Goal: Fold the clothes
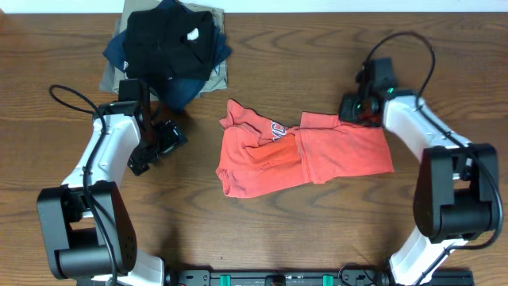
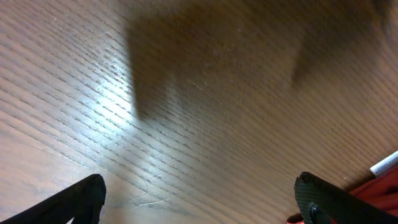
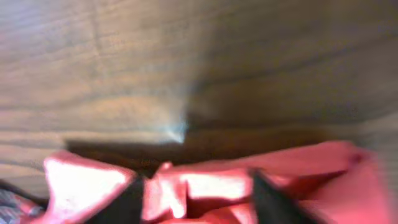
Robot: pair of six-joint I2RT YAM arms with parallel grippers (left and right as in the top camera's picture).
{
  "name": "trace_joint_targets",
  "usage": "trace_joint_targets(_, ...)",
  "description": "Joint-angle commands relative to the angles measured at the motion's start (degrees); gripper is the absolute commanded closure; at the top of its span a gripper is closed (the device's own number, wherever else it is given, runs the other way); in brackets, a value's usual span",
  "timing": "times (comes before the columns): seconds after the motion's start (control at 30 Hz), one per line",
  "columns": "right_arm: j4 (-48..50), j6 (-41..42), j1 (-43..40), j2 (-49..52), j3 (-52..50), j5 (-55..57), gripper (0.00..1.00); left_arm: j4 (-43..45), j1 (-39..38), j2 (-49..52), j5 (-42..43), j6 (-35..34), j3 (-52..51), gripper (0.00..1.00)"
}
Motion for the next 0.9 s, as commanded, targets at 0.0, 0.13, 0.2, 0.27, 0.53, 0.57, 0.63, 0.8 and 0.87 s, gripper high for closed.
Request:
trace_joint_targets(0.0, -7.5, -2.4, -3.7, -4.4, 10.9, 0.8, 0.13, -0.2, 0.1, 0.7, 0.2, 0.8, -0.2, 0.02)
trace_joint_targets(0.13, -19.4, -4.5, -8.2, -5.1, 21.0, 1.9, 0.01, -0.1, 0.1, 0.7, 7.7, 7.4, -0.2, 0.02)
trace_joint_targets(0.2, -22.6, -4.5, -10.4, -5.1, 23.9, 5.4, 0.01, -0.6, 0.1, 0.7, 14.4, 13.2, -0.2, 0.02)
trace_joint_targets(0.27, -23.1, -4.5, -12.5, -5.1, 24.9, 8.0, 0.01, -1.3, 0.1, 0.7, 19.1, 17.2, -0.2, 0.02)
trace_joint_targets(0.53, -29.4, -3.6, -18.9, -5.1, 24.9, 6.9, 0.01, 2.6, -0.4, 0.8, 25.3, 18.2, -2.0, 0.02)
trace_joint_targets(0.57, -30.6, -3.6, -19.2, -5.1, 24.9, 6.9, 0.01, 3.1, -0.8, 0.9, 26.0, 18.2, -2.4, 0.02)
trace_joint_targets(0.63, -31.6, -3.6, -19.2, -5.1, 24.9, 7.0, 0.01, 3.8, -1.8, 1.2, 27.3, 18.2, -3.0, 0.02)
trace_joint_targets(0.8, -31.6, -3.6, -19.0, -5.1, 24.9, 7.0, 0.01, 5.7, -5.9, 4.0, 28.3, 18.1, -3.4, 0.02)
trace_joint_targets(0.87, -31.5, -3.6, -19.1, -5.1, 24.9, 7.0, 0.01, 6.5, -7.7, 5.8, 28.2, 18.1, -3.4, 0.02)
